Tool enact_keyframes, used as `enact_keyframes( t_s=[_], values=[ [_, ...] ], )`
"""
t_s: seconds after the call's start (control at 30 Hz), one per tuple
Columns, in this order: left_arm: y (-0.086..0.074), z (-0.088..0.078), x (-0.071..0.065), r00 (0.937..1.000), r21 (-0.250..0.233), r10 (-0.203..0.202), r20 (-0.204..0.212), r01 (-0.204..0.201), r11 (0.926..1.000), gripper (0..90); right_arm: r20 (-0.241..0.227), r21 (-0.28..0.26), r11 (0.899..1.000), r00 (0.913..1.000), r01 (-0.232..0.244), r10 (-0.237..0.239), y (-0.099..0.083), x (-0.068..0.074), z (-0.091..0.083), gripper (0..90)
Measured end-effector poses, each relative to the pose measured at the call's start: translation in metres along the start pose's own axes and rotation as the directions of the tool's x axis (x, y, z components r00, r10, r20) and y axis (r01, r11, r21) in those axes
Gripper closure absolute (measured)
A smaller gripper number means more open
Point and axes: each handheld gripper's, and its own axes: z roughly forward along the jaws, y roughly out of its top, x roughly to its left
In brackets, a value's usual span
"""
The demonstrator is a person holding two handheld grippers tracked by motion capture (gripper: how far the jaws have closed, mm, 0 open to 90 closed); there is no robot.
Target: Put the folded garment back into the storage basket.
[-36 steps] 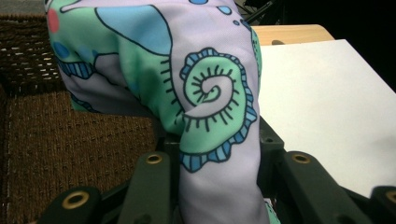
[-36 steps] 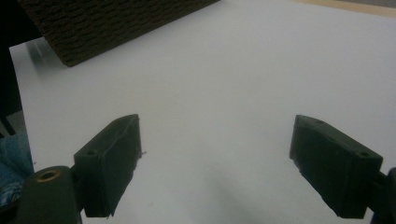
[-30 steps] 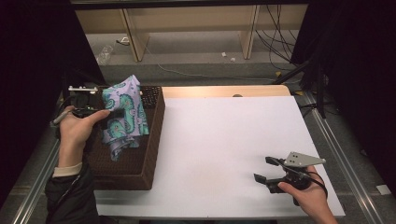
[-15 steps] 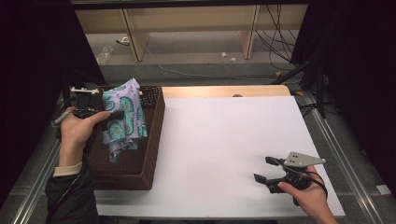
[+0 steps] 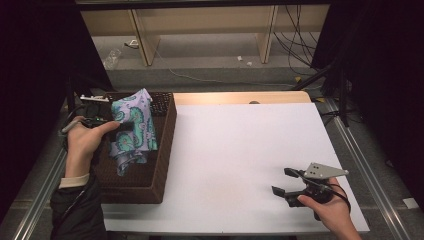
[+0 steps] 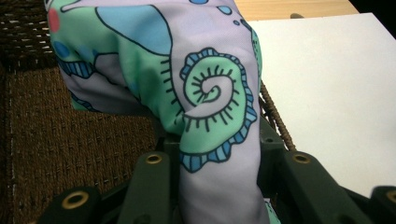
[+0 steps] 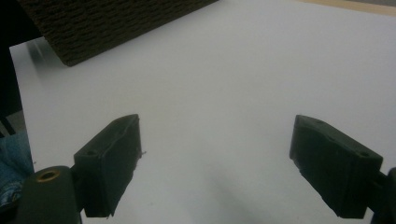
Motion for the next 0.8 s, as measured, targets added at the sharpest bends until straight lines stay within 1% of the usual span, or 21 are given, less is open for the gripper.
enact_keyframes(
  t_s=[0.5, 0.8],
  values=[
    [-0.004, 0.017, 0.004, 0.9997, 0.054, 0.014, -0.019, -0.013, 0.9985, 65.5, 0.000, -0.001, 1.000, 1.0000, 0.000, 0.000, 0.000, 0.000, 0.000, 17.4],
    [-0.006, 0.027, 0.005, 0.9996, 0.080, 0.013, -0.024, -0.011, 0.9967, 65.4, 0.003, 0.006, 1.000, 1.0000, 0.000, 0.000, 0.000, 0.000, 0.000, 17.4]
  ],
)
